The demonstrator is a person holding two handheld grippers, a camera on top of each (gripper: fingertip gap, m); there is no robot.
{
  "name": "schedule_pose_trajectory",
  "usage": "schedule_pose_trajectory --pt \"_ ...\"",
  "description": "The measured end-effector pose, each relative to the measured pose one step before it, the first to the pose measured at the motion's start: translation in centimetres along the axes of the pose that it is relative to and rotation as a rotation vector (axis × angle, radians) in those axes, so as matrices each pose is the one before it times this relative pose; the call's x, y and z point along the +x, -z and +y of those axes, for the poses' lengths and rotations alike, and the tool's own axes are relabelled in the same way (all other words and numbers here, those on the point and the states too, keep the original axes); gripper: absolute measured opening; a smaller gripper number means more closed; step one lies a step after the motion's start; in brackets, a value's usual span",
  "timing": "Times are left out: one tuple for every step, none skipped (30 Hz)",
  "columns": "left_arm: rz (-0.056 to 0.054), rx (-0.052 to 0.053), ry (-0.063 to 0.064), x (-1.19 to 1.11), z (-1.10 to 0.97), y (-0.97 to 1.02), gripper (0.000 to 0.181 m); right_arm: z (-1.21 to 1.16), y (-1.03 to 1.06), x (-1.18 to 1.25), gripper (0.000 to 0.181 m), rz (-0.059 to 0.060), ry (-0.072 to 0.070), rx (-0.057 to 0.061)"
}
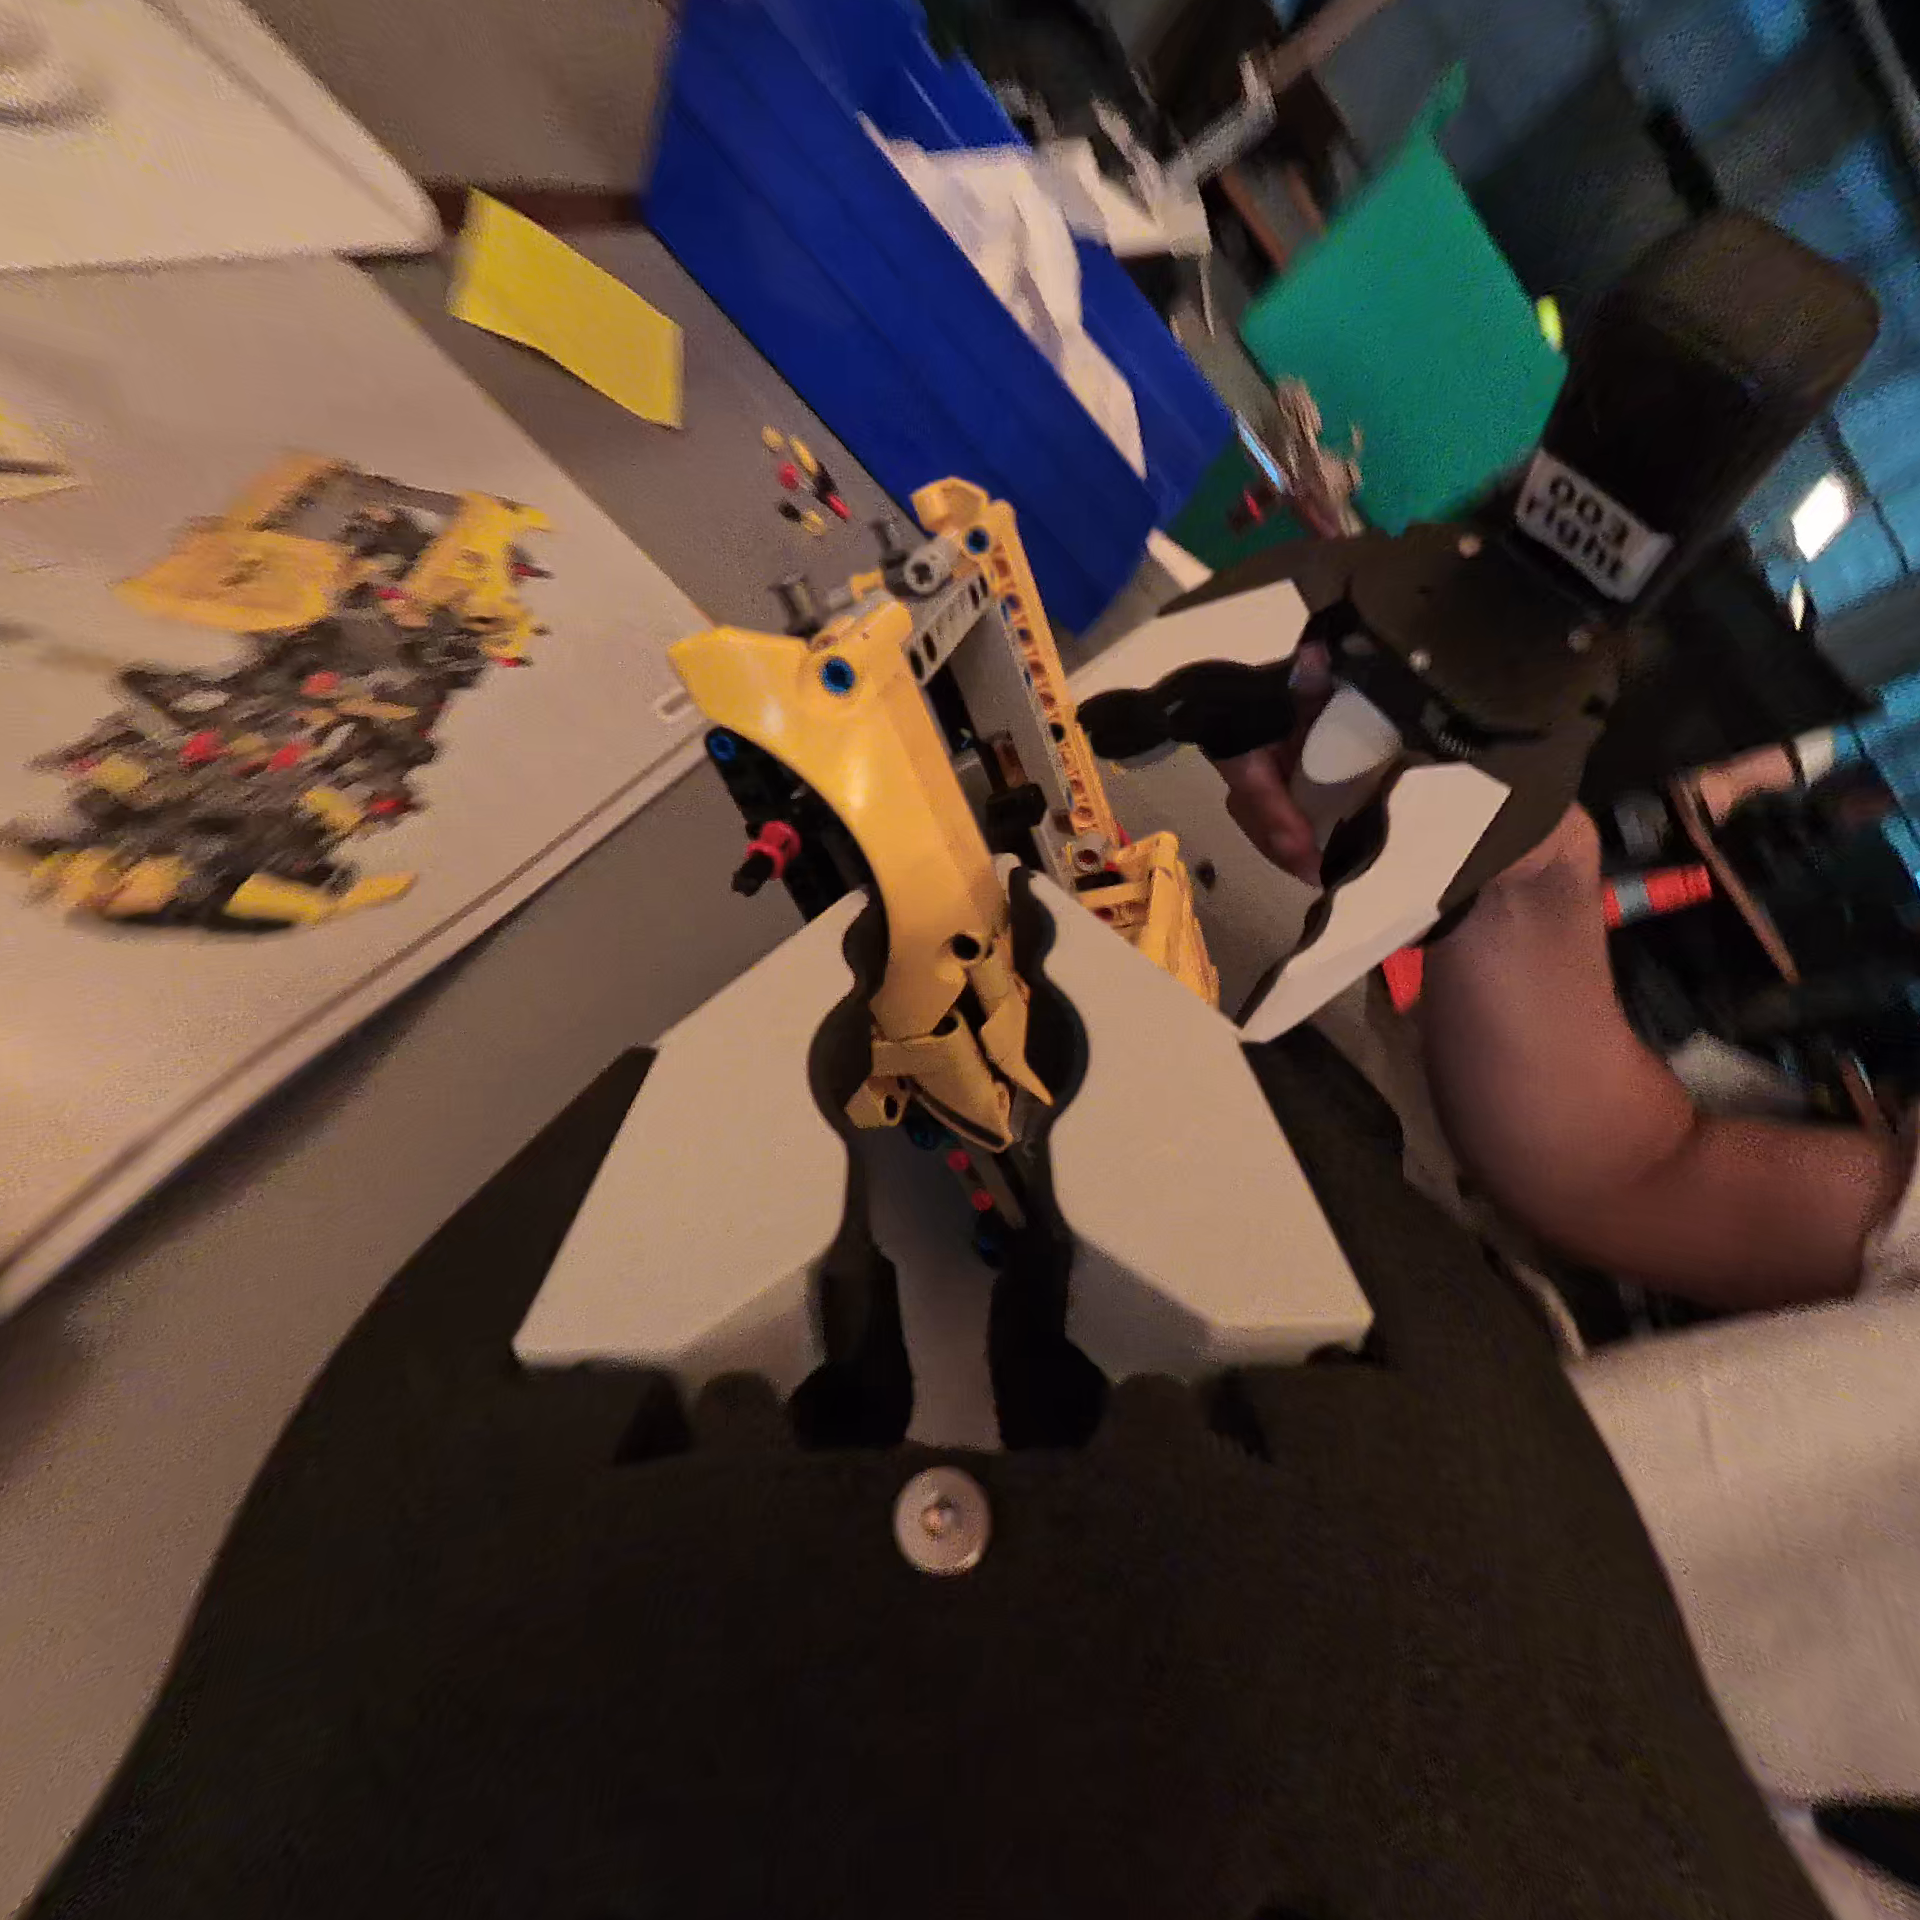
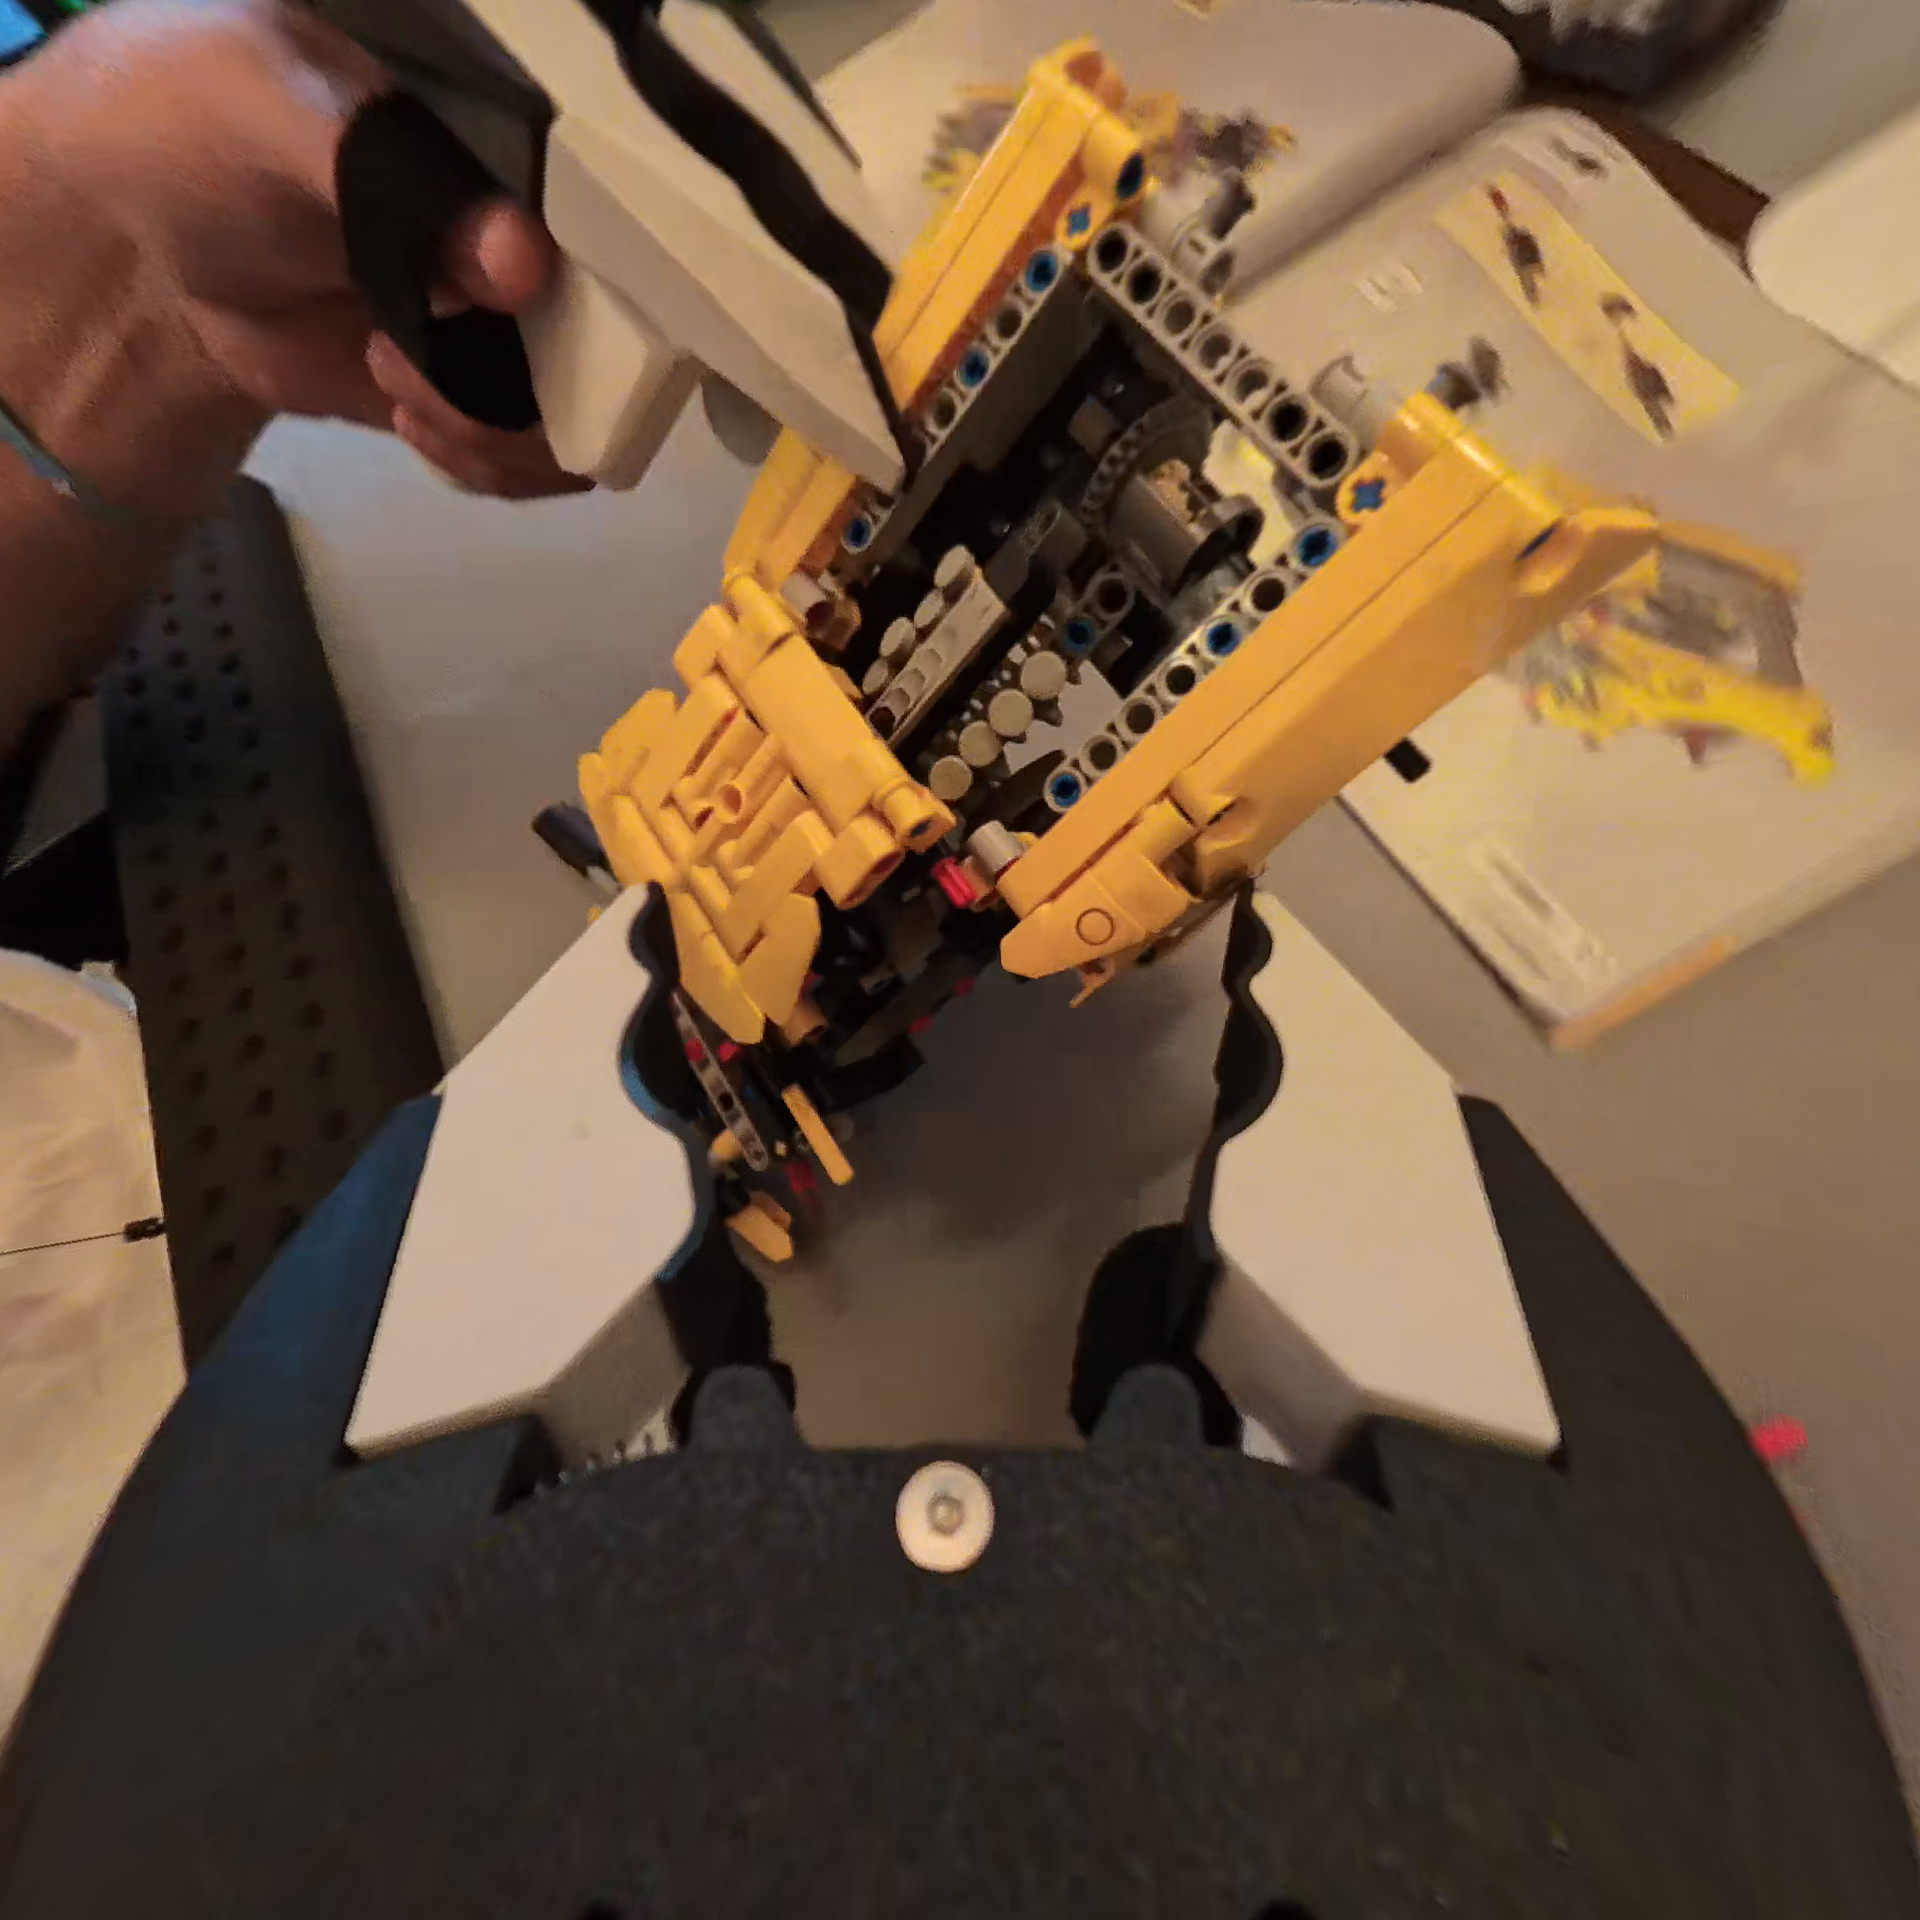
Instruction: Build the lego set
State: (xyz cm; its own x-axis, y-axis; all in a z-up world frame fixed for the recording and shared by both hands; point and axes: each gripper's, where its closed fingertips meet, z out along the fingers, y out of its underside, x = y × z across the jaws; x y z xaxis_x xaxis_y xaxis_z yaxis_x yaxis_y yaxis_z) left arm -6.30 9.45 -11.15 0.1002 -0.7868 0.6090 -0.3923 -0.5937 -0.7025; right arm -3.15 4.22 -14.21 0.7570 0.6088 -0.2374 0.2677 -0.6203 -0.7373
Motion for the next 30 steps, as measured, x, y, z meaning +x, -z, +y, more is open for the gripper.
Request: schedule_pose_trajectory --pt "0.0428 -0.0630 -0.0311 0.137 -0.024 -1.274 0.023 0.937 0.517 0.339 0.105 0.0115 -0.0437 -0.0036" --pt "0.0419 -0.0540 -0.0317 -0.019 -0.063 -1.143 0.022 0.896 0.410 0.317 0.105 0.0104 -0.0291 -0.0047" --pt "0.0373 -0.0412 -0.0242 -0.135 -0.111 -1.004 0.022 0.799 0.293 0.353 0.105 0.0133 -0.0155 -0.0013" --pt "0.0413 -0.0417 -0.0037 -0.178 -0.008 -0.884 0.022 0.709 0.249 0.243 0.105 0.0050 -0.0210 -0.0019" --pt "0.0439 -0.0470 0.0061 -0.143 0.112 -0.763 0.022 0.673 0.231 0.091 0.104 -0.0043 -0.0305 -0.0079" --pt "0.0409 -0.0470 -0.0029 -0.114 0.162 -0.671 0.022 0.631 0.224 0.005 0.102 -0.0045 -0.0342 -0.0117" --pt "0.0373 -0.0410 -0.0034 -0.111 0.091 -0.614 0.022 0.583 0.175 -0.009 0.100 -0.0012 -0.0279 -0.0121" --pt "0.0339 -0.0365 0.0001 -0.173 0.019 -0.559 0.022 0.514 0.084 0.061 0.099 0.0055 -0.0213 -0.0061" --pt "0.0304 -0.0375 0.0022 -0.237 -0.002 -0.537 0.022 0.513 -0.020 0.089 0.098 0.0062 -0.0166 -0.0085" --pt "0.0209 -0.0365 0.0025 -0.309 -0.031 -0.521 0.022 0.456 -0.062 0.114 0.099 0.0050 -0.0144 -0.0085" --pt "0.0149 -0.0346 0.0005 -0.318 -0.025 -0.519 0.023 0.434 -0.078 0.193 0.099 0.0047 -0.0160 -0.0116" --pt "0.0147 -0.0326 -0.0005 -0.285 0.010 -0.459 0.023 0.390 -0.078 0.274 0.097 0.0020 -0.0209 -0.0063" --pt "0.0126 -0.0291 0.0022 -0.300 0.038 -0.373 0.023 0.226 -0.081 0.206 0.096 -0.0091 -0.0285 0.0043" --pt "0.0087 -0.0258 0.0061 -0.357 0.049 -0.277 0.023 0.108 -0.090 0.129 0.097 -0.0151 -0.0292 0.0092" --pt "0.0081 -0.0207 0.0049 -0.302 0.099 -0.202 0.024 0.115 -0.118 0.128 0.097 -0.0105 -0.0196 0.0080" --pt "0.0080 -0.0197 0.0018 -0.240 0.188 -0.132 0.024 0.137 -0.160 0.006 0.097 -0.0113 -0.0118 0.0022" --pt "0.0051 -0.0245 -0.0017 -0.252 0.335 -0.046 0.025 0.157 -0.227 -0.123 0.097 -0.0121 -0.0058 -0.0045" --pt "0.0026 -0.0222 -0.0052 -0.241 0.356 0.054 0.026 0.128 -0.294 -0.123 0.097 -0.0063 0.0002 -0.0064" --pt "0.0073 -0.0143 -0.0069 -0.143 0.298 0.165 0.026 -0.103 -0.225 -0.206 0.097 -0.0027 0.0019 0.0025" --pt "0.0105 -0.0115 -0.0031 -0.117 0.271 0.227 0.027 -0.113 -0.227 -0.332 0.099 -0.0040 0.0006 -0.0025" --pt "0.0078 -0.0116 0.0013 -0.156 0.260 0.185 0.027 -0.048 -0.313 -0.404 0.101 -0.0022 -0.0002 -0.0084" --pt "-0.0023 -0.0141 -0.0011 -0.282 0.278 0.097 0.028 0.038 -0.331 -0.357 0.101 0.0065 0.0071 -0.0144" --pt "-0.0133 -0.0205 -0.0016 -0.455 0.338 -0.042 0.030 0.087 -0.285 -0.337 0.101 0.0099 0.0080 -0.0143" --pt "-0.0113 -0.0231 0.0033 -0.456 0.321 -0.153 0.032 0.029 -0.245 -0.398 0.102 0.0020 0.0006 -0.0107" --pt "0.0034 -0.0073 0.0059 -0.148 -0.006 -0.142 0.030 -0.026 -0.215 -0.273 0.101 0.0038 -0.0010 -0.0053" --pt "-0.0057 0.0004 -0.0054 -0.124 -0.144 -0.104 0.030 -0.105 -0.214 -0.122 0.100 0.0019 -0.0019 0.0041" --pt "-0.0105 0.0036 -0.0117 -0.077 -0.145 -0.044 0.032 -0.051 -0.104 0.001 0.097 -0.0003 -0.0037 0.0038" --pt "-0.0065 0.0049 -0.0068 -0.037 -0.116 0.032 0.032 -0.047 -0.001 -0.005 0.095 -0.0087 -0.0038 0.0059" --pt "-0.0064 0.0051 -0.0012 -0.090 -0.011 0.059 0.032 -0.089 0.055 -0.034 0.095 -0.0163 -0.0141 0.0147" --pt "-0.0134 0.0094 0.0003 -0.142 0.046 0.156 0.033 -0.097 0.126 -0.036 0.095 -0.0174 -0.0201 0.0162"
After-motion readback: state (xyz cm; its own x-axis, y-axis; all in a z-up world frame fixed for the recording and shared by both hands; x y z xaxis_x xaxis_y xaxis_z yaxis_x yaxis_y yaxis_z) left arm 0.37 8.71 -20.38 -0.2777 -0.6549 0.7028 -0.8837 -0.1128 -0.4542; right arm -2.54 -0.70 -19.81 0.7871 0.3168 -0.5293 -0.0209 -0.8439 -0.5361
